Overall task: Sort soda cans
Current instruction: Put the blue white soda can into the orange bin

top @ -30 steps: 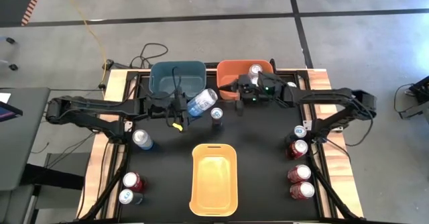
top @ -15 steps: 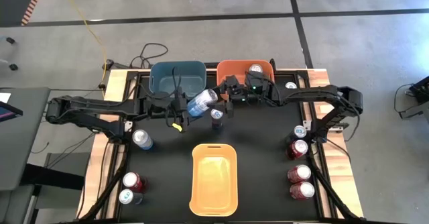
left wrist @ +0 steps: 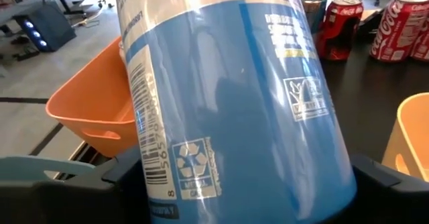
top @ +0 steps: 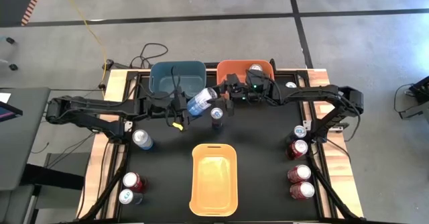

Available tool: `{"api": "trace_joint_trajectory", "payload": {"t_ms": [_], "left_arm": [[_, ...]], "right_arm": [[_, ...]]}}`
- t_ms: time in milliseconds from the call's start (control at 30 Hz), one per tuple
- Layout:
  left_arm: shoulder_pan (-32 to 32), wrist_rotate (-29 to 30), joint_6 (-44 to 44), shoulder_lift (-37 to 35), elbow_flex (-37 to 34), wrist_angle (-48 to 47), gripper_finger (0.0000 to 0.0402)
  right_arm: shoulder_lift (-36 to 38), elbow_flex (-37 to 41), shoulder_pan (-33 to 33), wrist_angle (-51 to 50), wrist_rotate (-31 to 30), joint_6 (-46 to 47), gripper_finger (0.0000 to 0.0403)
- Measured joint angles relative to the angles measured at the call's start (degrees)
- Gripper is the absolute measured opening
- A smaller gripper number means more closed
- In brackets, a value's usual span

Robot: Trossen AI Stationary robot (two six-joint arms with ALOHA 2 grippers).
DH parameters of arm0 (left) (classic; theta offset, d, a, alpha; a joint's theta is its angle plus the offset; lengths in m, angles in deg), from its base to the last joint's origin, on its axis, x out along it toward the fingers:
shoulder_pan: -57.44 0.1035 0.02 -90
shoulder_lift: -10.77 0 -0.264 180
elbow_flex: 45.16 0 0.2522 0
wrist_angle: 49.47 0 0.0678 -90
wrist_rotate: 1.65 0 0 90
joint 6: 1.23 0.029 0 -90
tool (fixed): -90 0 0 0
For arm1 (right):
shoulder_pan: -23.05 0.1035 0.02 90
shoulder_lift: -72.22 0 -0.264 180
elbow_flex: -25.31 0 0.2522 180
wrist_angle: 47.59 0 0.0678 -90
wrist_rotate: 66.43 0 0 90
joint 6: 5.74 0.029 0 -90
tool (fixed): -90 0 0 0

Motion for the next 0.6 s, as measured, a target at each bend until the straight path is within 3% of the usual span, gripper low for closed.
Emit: {"api": "trace_joint_trajectory", "payload": {"t_ms": [400, 600], "left_arm": [[0.09, 6.57, -1.73, -0.11, 0.13, -6.83, 0.0328], [0.09, 7.79, -4.79, -0.2, 0.13, -11.56, 0.0329]], "right_arm": [[5.93, 0.07, -3.5, -5.42, -0.05, -3.46, 0.0266], [12.46, 0.07, -8.31, -21.62, -8.87, -7.65, 0.0266]]}}
